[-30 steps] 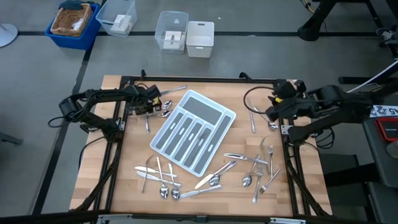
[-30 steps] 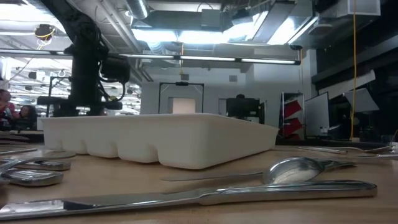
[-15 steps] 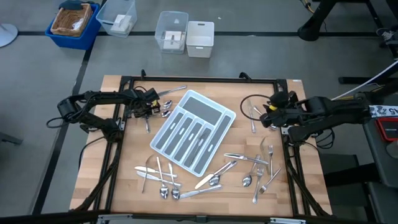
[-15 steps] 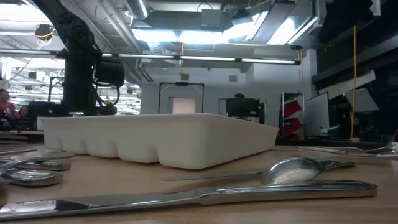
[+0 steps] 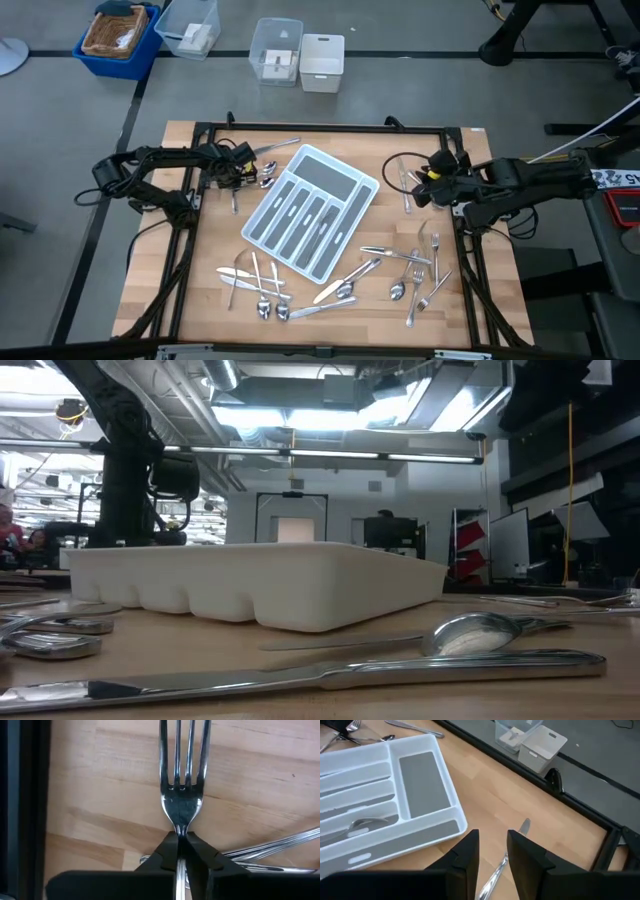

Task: Sort silverware
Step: Put the silver fork into the white cutlery tray

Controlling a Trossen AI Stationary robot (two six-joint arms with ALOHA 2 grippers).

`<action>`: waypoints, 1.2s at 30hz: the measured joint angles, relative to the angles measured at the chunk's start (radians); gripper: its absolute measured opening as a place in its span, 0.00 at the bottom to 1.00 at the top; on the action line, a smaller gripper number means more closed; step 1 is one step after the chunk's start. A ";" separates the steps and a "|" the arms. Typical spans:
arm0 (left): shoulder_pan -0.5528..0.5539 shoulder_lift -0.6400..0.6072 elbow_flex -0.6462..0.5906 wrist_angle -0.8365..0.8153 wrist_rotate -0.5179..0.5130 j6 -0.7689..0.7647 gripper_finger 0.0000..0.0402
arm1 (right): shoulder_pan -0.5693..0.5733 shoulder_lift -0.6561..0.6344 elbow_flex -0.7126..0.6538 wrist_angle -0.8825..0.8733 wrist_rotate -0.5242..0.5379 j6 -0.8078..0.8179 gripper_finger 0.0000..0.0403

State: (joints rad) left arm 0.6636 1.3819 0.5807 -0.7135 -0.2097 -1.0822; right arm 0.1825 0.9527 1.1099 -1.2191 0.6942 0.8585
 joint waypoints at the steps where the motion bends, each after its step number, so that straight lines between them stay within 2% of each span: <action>1: 0.000 0.000 0.000 0.000 0.000 0.004 0.03 | 0.000 0.000 0.000 -0.001 -0.007 0.000 0.26; 11: 0.001 -0.058 -0.006 0.040 0.003 0.044 0.02 | 0.000 0.000 0.000 -0.001 -0.032 0.000 0.26; 21: 0.001 -0.230 0.014 0.035 0.035 0.088 0.02 | 0.000 0.000 0.000 -0.001 -0.032 0.000 0.26; 25: 0.001 -0.308 0.025 0.057 0.112 0.124 0.02 | 0.000 0.000 0.000 -0.001 -0.032 0.000 0.26; 30: -0.025 -0.391 0.025 0.165 0.273 0.118 0.02 | 0.000 0.000 0.000 -0.001 -0.032 -0.001 0.26; 33: -0.091 -0.410 0.027 0.261 0.329 0.111 0.03 | 0.000 0.000 0.000 -0.001 -0.032 -0.001 0.26; 36: -0.197 -0.401 0.027 0.360 0.342 0.070 0.03 | 0.000 0.000 0.000 -0.001 -0.032 0.000 0.26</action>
State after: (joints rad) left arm 0.4667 0.9805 0.6079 -0.3534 0.1323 -1.0123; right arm 0.1825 0.9527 1.1099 -1.2202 0.6617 0.8581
